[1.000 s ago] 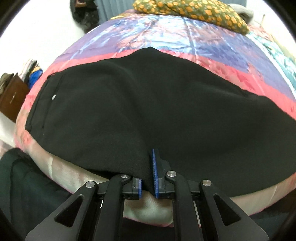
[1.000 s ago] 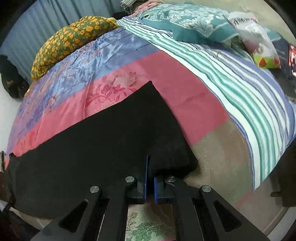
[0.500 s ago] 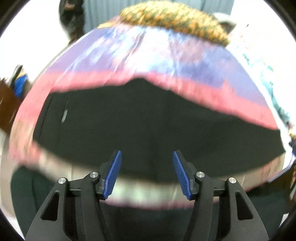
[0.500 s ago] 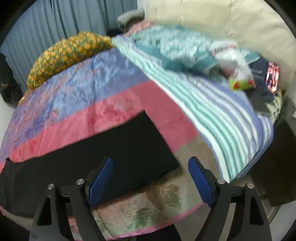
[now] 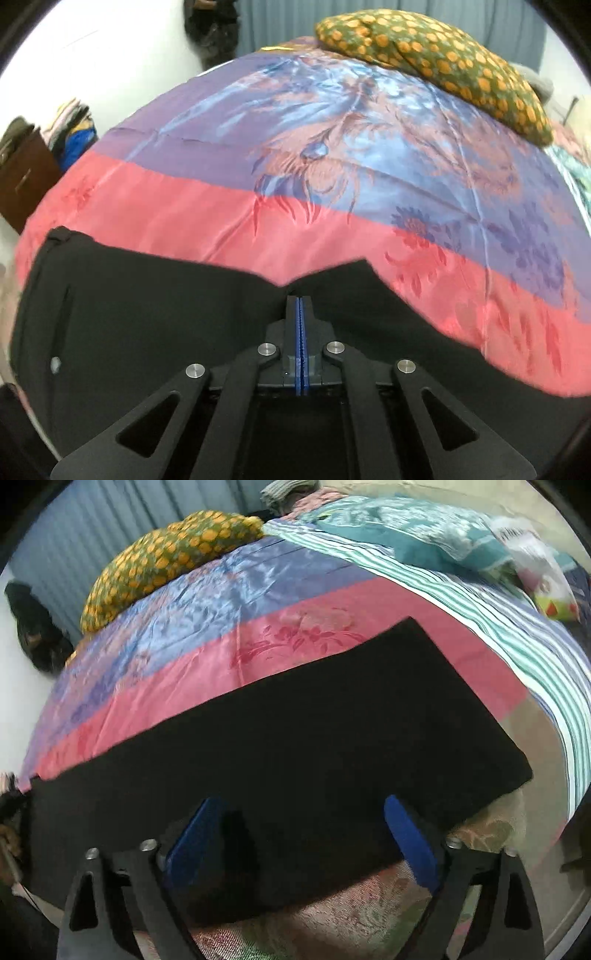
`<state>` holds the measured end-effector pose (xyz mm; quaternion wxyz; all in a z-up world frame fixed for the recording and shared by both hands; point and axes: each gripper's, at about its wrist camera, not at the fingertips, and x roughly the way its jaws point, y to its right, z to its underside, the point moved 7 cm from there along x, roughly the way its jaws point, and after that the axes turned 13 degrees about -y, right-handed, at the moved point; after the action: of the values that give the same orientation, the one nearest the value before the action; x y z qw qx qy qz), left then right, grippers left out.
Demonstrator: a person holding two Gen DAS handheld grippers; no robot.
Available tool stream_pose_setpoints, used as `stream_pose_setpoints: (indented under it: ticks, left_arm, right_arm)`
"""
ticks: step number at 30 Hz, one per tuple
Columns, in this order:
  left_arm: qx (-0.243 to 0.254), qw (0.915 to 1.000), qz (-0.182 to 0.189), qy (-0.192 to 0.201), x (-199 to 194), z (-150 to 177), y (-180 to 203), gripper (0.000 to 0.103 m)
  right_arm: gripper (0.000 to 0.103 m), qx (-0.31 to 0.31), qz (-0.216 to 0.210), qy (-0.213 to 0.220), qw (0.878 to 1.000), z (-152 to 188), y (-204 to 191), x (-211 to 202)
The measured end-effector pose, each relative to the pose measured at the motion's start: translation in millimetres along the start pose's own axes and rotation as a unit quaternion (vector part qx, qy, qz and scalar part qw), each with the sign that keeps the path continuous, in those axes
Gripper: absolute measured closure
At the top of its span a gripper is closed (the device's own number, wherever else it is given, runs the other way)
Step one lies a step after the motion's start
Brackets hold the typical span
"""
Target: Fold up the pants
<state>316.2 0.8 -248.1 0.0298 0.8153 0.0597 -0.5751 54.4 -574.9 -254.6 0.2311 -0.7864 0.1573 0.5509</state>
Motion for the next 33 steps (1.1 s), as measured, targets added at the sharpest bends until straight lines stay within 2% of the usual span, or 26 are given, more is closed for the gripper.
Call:
stream_pose_setpoints:
  ticks: [1, 3, 5, 7, 8, 9, 10, 11, 12, 14, 15, 16, 19, 21, 23, 25, 27, 29, 31, 33]
  left_arm:
    - [0.014, 0.9999, -0.004, 0.002, -9, 5, 1, 0.087]
    - [0.023, 0.9993, 0.012, 0.025, -38, 15, -10, 0.044]
    - [0.009, 0.9986, 0.020, 0.048, -63, 27, -38, 0.030]
    - [-0.002, 0.9991, 0.014, 0.039, -68, 44, -68, 0.029]
    - [0.003, 0.9997, -0.020, 0.015, -57, 55, -85, 0.035]
    - [0.011, 0.9968, -0.078, -0.013, -42, 66, -102, 0.053]
    - [0.014, 0.9896, -0.137, -0.043, -24, 77, -123, 0.056]
    - [0.004, 0.9902, -0.134, -0.040, -18, 82, -140, 0.041]
    - [-0.011, 0.9916, -0.126, -0.028, -22, 82, -148, 0.034]
    - [-0.033, 0.9858, -0.163, -0.026, -33, 76, -156, 0.035]
    - [-0.040, 0.9852, -0.165, -0.023, -38, 73, -156, 0.036]
    - [-0.048, 0.9862, -0.157, -0.022, -42, 71, -154, 0.037]
    - [-0.050, 0.9953, -0.081, -0.013, -63, 73, -133, 0.034]
    - [-0.020, 0.9983, -0.054, -0.006, -75, 81, -107, 0.027]
    - [0.025, 0.9993, -0.030, 0.000, -85, 94, -76, 0.026]
    - [0.060, 0.9981, -0.015, 0.000, -89, 105, -49, 0.025]
    - [0.091, 0.9959, -0.002, -0.003, -90, 114, -24, 0.025]
    - [0.120, 0.9928, -0.003, -0.005, -88, 123, -3, 0.025]
    - [0.139, 0.9903, -0.003, -0.007, -87, 128, 13, 0.025]
    - [0.150, 0.9886, 0.001, -0.013, -86, 135, 27, 0.025]
  right_arm:
    - [0.003, -0.007, 0.005, -0.002, 1.000, -1, -3, 2]
    - [0.001, -0.012, 0.009, -0.004, 1.000, -2, -4, 3]
    - [0.001, -0.011, 0.001, 0.003, 1.000, -1, -3, 1]
    - [0.001, -0.001, -0.010, 0.015, 1.000, 1, 0, -2]
    - [0.001, 0.005, -0.015, 0.020, 1.000, 2, 1, -3]
    - [0.001, 0.008, -0.016, 0.022, 1.000, 2, 1, -2]
    - [0.001, 0.011, -0.015, 0.024, 1.000, 1, 0, -1]
    - [0.000, 0.010, -0.011, 0.023, 1.000, -1, -1, 0]
    - [0.000, 0.009, -0.008, 0.023, 1.000, -1, -2, 0]
    - [0.000, 0.008, 0.000, 0.020, 1.000, -2, -3, 2]
    - [0.000, 0.006, 0.003, 0.020, 1.000, -2, -3, 3]
    - [0.000, 0.001, 0.009, 0.020, 1.000, -2, -4, 4]
    - [0.000, -0.018, 0.030, 0.022, 0.999, -2, -6, 8]
    - [0.000, -0.028, 0.036, 0.017, 0.999, -3, -7, 6]
    - [0.000, -0.022, 0.012, 0.031, 0.999, -9, -3, -8]
    - [0.000, -0.007, -0.020, 0.083, 0.996, -19, 12, -38]
    - [0.000, 0.003, -0.022, 0.114, 0.993, -30, 38, -65]
    - [0.000, 0.004, -0.004, 0.115, 0.993, -42, 71, -80]
    - [0.000, 0.002, 0.014, 0.098, 0.995, -52, 106, -87]
    - [0.000, -0.001, 0.007, 0.078, 0.997, -57, 125, -86]
